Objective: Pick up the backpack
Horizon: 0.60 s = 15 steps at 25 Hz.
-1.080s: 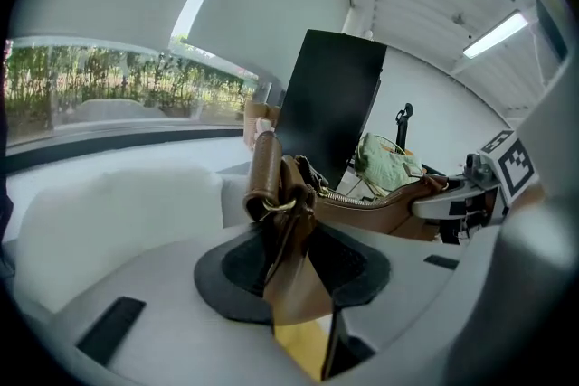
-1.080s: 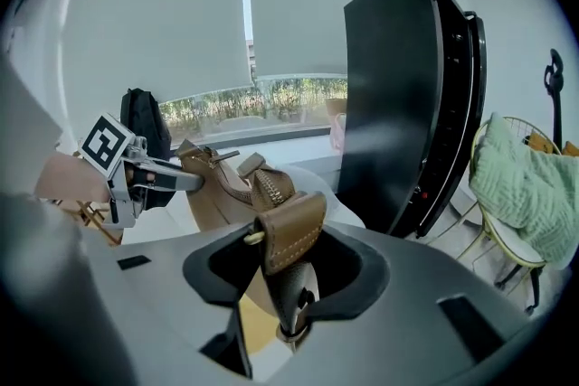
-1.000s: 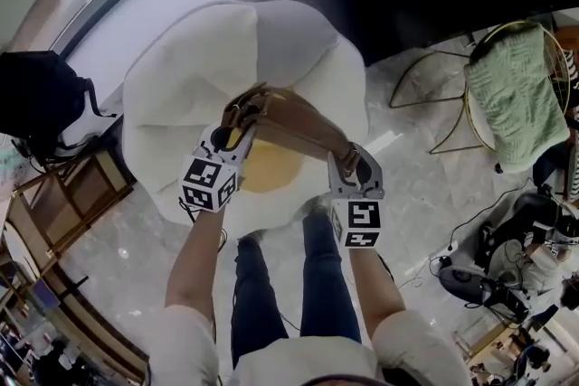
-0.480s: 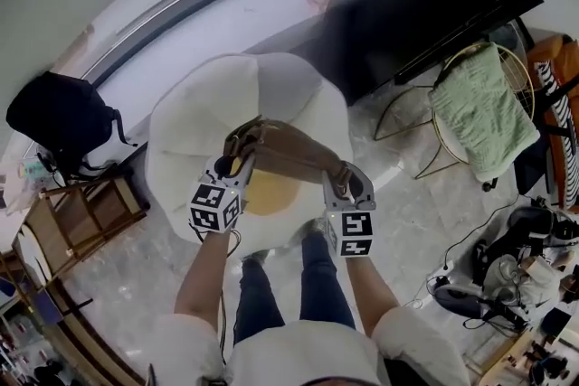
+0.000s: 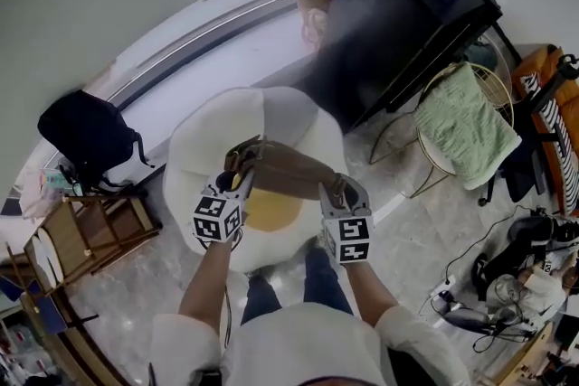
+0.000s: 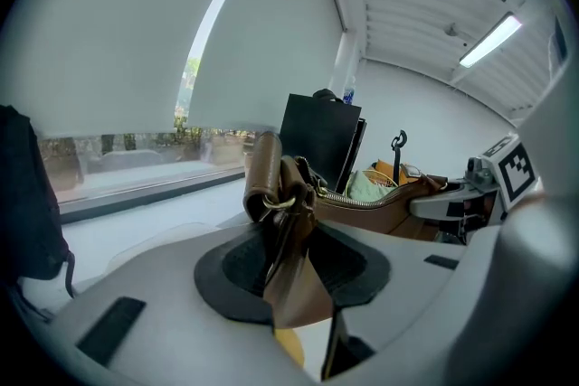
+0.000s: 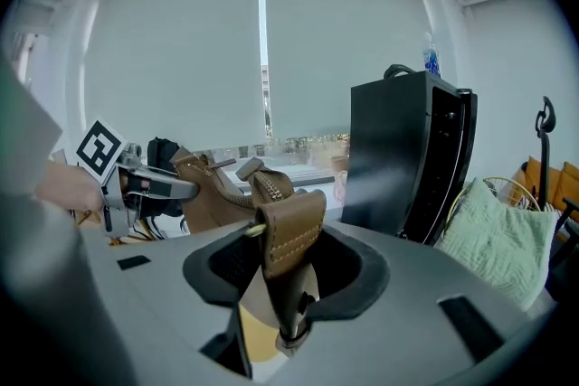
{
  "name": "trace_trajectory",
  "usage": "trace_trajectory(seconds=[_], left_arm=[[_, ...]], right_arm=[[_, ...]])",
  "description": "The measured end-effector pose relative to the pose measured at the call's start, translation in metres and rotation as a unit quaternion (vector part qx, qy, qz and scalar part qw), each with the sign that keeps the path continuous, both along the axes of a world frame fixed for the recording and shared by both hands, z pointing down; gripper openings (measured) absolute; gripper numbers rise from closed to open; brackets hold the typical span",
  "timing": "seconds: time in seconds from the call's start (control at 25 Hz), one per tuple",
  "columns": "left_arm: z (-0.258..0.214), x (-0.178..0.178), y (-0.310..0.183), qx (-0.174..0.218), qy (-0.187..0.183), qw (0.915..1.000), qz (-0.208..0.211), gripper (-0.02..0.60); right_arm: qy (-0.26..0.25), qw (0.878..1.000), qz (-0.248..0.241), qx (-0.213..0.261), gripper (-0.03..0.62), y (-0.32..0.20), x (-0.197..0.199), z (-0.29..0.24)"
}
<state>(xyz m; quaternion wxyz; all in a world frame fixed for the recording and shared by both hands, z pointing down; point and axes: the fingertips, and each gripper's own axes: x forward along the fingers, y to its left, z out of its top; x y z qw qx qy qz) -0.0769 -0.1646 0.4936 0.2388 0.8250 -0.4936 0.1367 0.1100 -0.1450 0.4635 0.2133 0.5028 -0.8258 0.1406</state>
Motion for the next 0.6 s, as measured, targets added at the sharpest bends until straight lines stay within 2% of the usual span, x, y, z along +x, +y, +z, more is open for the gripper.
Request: trace_trajectory(seconds=[0.24, 0.6], left_arm=[[-0.042, -0.003, 0.020, 0.012, 0.006, 0.9998, -0.018, 0.138], [-0.092, -0.007, 0.038, 0.032, 0.000, 0.9993, -0.018, 0.138]], right_arm=[[0.001, 1.000, -0.006, 0.024, 0.173, 0.014, -0.002, -0.044], [-0.013, 0.999, -0.003, 0.050, 0.173, 0.030, -0.005, -0.093]])
